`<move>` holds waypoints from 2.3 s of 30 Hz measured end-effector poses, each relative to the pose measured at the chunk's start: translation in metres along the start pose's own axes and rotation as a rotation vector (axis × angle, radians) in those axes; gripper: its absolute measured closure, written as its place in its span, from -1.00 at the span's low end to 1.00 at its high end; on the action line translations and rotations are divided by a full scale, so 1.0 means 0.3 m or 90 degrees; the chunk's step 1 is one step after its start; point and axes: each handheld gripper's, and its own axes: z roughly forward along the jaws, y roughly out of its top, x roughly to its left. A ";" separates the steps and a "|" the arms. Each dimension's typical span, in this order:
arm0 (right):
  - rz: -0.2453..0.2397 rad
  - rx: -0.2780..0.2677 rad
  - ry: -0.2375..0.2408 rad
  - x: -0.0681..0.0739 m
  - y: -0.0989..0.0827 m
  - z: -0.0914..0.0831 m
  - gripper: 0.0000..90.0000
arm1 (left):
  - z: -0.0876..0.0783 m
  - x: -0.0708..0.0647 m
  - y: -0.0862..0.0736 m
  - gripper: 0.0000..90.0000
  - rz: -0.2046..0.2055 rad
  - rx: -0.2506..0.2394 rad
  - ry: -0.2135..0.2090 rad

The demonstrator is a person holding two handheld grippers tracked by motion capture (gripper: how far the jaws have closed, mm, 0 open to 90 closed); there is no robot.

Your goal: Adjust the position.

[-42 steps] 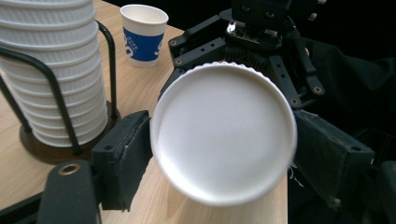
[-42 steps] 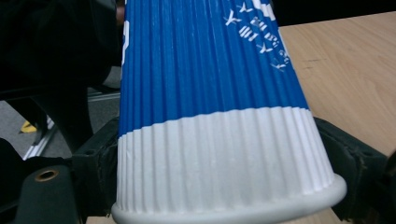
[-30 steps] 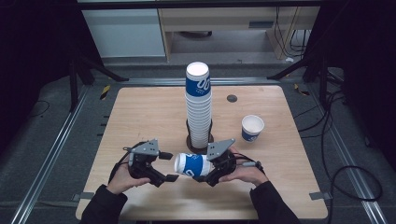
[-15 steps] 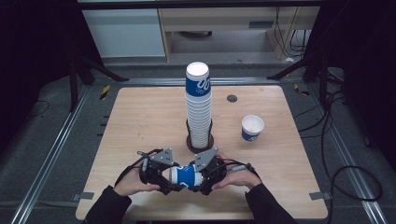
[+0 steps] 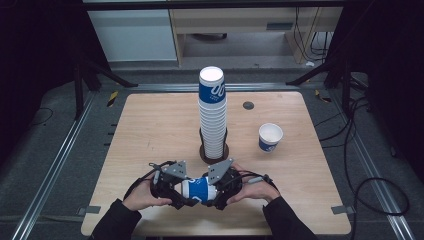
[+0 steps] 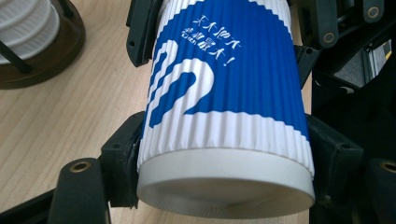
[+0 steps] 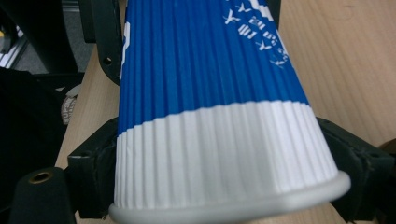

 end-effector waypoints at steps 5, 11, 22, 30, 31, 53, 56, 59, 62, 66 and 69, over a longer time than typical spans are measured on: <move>0.020 -0.032 -0.013 -0.012 0.003 -0.042 -0.81 | -0.033 0.016 -0.012 -0.42 -0.012 -0.024 0.011; 0.059 -0.095 -0.041 -0.039 -0.005 -0.117 -0.82 | -0.079 0.038 -0.026 -0.42 -0.031 -0.073 0.029; 0.105 -0.186 -0.041 -0.057 -0.018 -0.180 -0.82 | -0.117 0.042 -0.026 -0.42 -0.042 -0.160 0.015; 0.110 -0.209 -0.006 -0.051 -0.011 -0.168 -0.82 | -0.103 0.031 -0.016 -0.42 -0.031 -0.182 -0.012; 0.112 -0.213 0.000 -0.050 -0.010 -0.166 -0.82 | -0.098 0.027 -0.015 -0.42 -0.027 -0.182 -0.021; 0.109 -0.230 0.064 -0.036 -0.006 -0.128 -0.66 | -0.068 0.006 -0.002 -0.43 -0.012 -0.183 -0.054; 0.112 -0.228 0.060 -0.037 -0.006 -0.133 -0.65 | -0.072 0.005 -0.002 -0.47 -0.010 -0.176 -0.043; 0.115 -0.223 0.049 -0.043 -0.009 -0.147 -0.64 | -0.083 0.010 -0.004 -0.57 -0.010 -0.172 -0.029; 0.118 -0.206 0.035 -0.049 -0.013 -0.160 -0.64 | -0.091 0.017 -0.011 -0.62 -0.010 -0.155 -0.012; 0.122 -0.168 0.016 -0.056 -0.021 -0.158 -0.65 | -0.083 0.029 -0.020 -0.66 -0.008 -0.124 0.004; 0.125 -0.130 0.004 -0.058 -0.024 -0.139 -0.65 | -0.064 0.029 -0.021 -0.68 0.000 -0.093 0.025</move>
